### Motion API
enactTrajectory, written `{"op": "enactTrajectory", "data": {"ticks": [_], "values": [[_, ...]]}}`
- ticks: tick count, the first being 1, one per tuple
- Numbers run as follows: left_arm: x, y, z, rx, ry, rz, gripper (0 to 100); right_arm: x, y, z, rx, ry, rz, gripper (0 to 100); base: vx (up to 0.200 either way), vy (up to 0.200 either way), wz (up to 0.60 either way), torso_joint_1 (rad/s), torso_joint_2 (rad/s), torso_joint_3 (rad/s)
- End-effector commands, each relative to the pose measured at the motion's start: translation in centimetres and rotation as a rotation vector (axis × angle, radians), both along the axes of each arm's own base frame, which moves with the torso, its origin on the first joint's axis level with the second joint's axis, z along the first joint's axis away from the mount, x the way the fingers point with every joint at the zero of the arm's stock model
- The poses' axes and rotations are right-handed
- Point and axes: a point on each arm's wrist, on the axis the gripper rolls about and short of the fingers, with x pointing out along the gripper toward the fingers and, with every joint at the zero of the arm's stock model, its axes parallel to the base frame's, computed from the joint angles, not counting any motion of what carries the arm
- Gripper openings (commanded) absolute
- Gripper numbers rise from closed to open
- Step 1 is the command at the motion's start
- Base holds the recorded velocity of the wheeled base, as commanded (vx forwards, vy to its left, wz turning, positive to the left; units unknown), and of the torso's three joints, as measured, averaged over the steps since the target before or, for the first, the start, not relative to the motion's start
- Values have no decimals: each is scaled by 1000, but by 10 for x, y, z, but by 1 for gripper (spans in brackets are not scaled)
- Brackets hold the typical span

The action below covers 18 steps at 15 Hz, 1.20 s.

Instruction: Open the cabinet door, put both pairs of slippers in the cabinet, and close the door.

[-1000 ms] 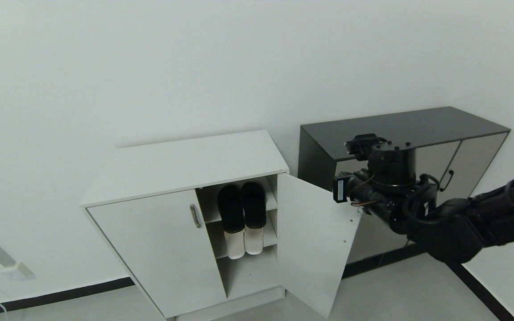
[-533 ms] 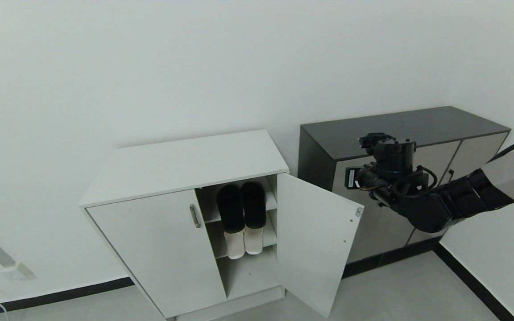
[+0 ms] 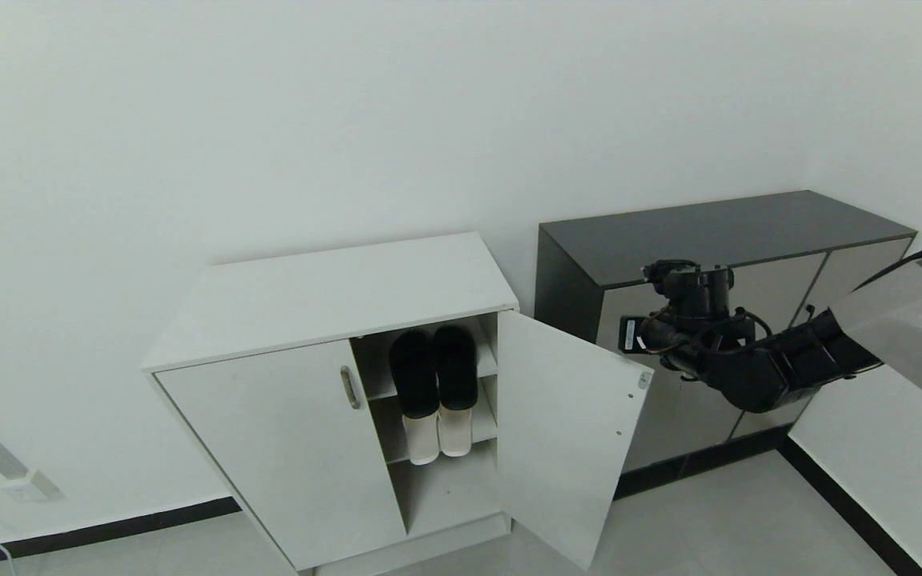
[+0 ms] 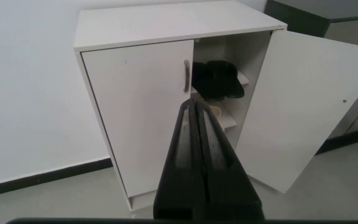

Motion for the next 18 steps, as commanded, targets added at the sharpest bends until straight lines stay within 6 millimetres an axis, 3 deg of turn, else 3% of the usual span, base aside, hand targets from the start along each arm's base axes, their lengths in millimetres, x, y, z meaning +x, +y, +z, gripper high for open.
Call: {"op": "enactTrajectory", "data": {"ticks": [1, 12, 15, 18], "values": [[0, 0, 0, -1, 2, 1, 0, 4, 1, -15, -12, 31, -2, 0, 0, 0, 0, 0, 0, 0], [0, 0, 0, -1, 2, 1, 0, -7, 19, -27, -29, 70, 44, 0, 0, 0, 0, 0, 0, 0], [0, 0, 0, -1, 2, 1, 0, -15, 27, -25, -31, 73, 68, 0, 0, 0, 0, 0, 0, 0], [0, 0, 0, -1, 2, 1, 0, -36, 44, -21, -39, 81, 126, 0, 0, 0, 0, 0, 0, 0]]}}
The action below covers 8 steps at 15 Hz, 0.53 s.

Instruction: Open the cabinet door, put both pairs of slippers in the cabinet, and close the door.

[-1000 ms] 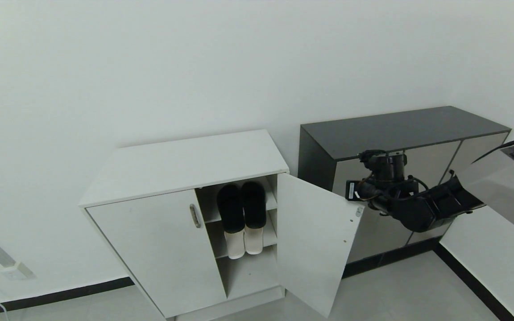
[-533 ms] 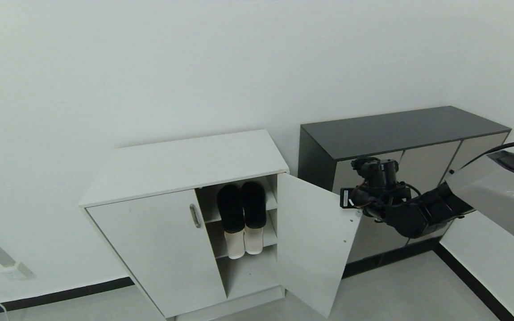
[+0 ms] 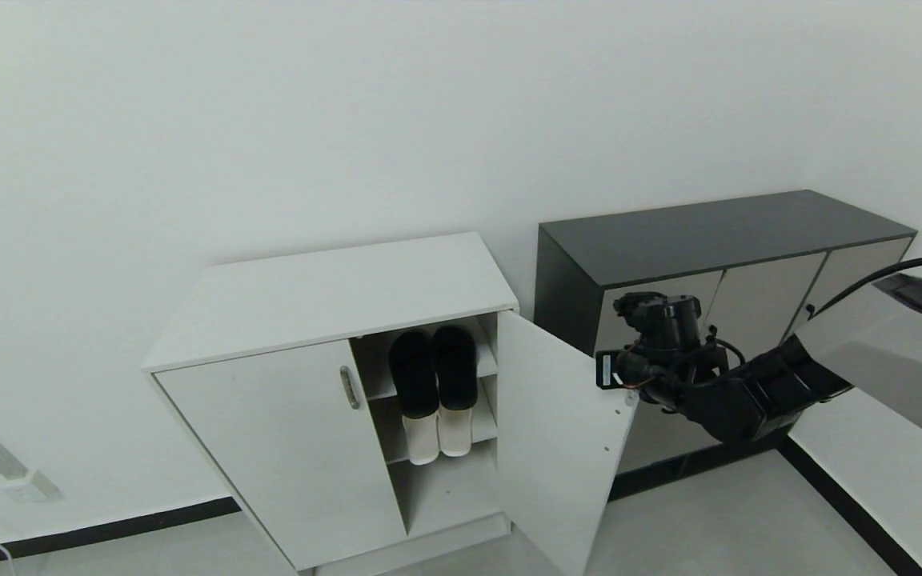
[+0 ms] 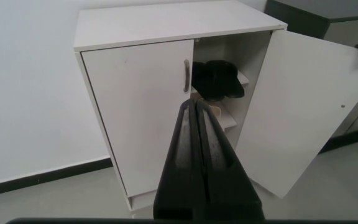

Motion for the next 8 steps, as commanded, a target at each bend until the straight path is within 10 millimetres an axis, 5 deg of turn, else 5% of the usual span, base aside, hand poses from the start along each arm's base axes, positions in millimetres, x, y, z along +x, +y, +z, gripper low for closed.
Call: {"op": "enactTrajectory", "data": {"ticks": [1, 8], "values": [[0, 0, 0, 0, 1, -1, 0, -14, 11, 8, 4, -8, 38, 0, 0, 0, 0, 0, 0, 0], [0, 0, 0, 0, 1, 1, 0, -75, 60, 22, 26, 3, 206, 0, 0, 0, 0, 0, 0, 0]]}}
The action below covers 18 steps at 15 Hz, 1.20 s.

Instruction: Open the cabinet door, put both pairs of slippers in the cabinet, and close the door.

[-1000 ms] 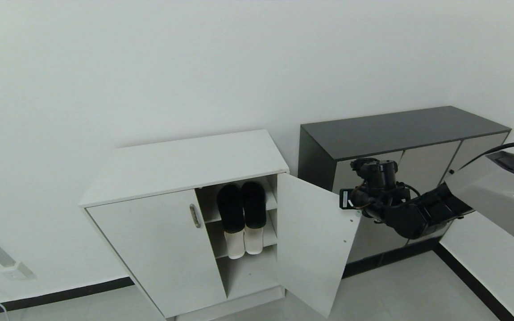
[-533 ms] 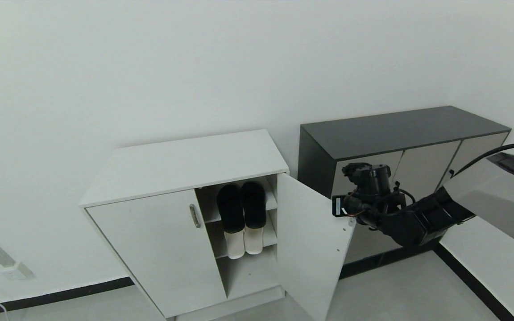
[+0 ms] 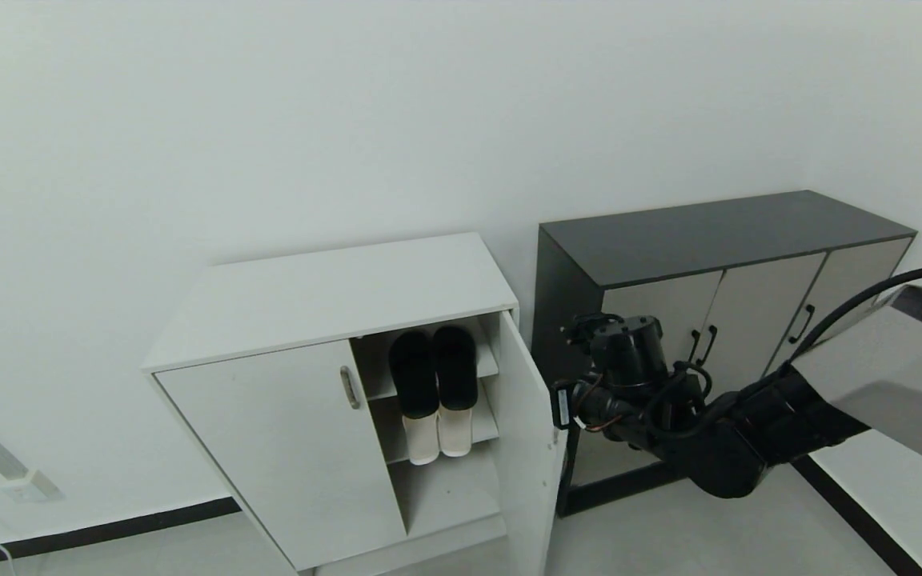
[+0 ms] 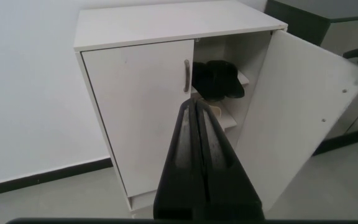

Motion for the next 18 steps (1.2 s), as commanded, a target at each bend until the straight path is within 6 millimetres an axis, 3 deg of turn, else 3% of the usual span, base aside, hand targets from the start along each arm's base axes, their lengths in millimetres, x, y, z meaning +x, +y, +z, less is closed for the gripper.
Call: {"op": "enactTrajectory", "data": {"ticks": [1, 4, 13, 18], "values": [[0, 0, 0, 0, 1, 1, 0, -20, 10, 18, 38, -19, 44, 0, 0, 0, 0, 0, 0, 0], [0, 0, 0, 0, 1, -1, 0, -30, 7, 26, 52, -32, 60, 0, 0, 0, 0, 0, 0, 0], [0, 0, 0, 0, 1, -1, 0, -41, 6, 22, 27, -76, 102, 0, 0, 0, 0, 0, 0, 0], [0, 0, 0, 0, 1, -1, 0, -46, 8, 17, 6, -75, 125, 0, 0, 0, 600, 1, 0, 2]]}}
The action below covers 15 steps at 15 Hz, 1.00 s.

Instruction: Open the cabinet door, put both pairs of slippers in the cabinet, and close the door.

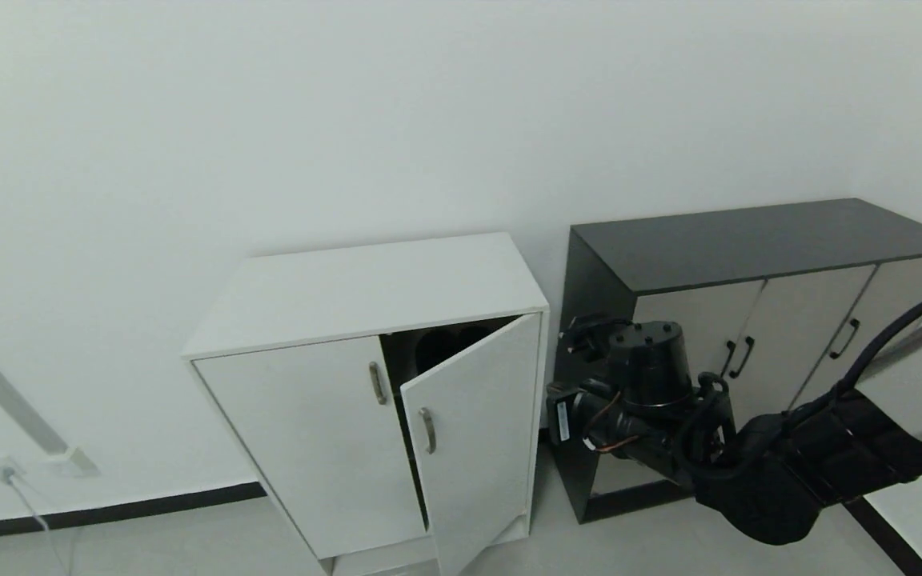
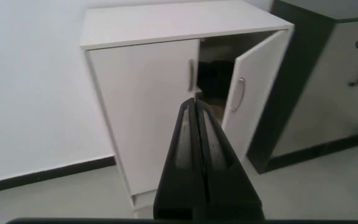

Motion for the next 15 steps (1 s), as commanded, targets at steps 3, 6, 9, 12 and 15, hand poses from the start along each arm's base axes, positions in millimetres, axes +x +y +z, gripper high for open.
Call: {"op": "enactTrajectory", "data": {"ticks": [3, 6, 9, 12, 15], "values": [[0, 0, 0, -1, 1, 0, 0, -2, -1, -3, 6, -4, 34, 0, 0, 0, 200, 6, 2, -1], [0, 0, 0, -1, 1, 0, 0, -5, -4, -10, 10, -35, 44, 0, 0, 0, 0, 0, 0, 0], [0, 0, 0, -1, 1, 0, 0, -15, -10, -22, 22, -20, 122, 0, 0, 0, 0, 0, 0, 0], [0, 0, 0, -1, 1, 0, 0, -22, -16, -35, 45, 2, 220, 0, 0, 0, 0, 0, 0, 0], [0, 0, 0, -1, 1, 0, 0, -24, -16, -52, -3, -1, 264, 0, 0, 0, 0, 0, 0, 0]]}}
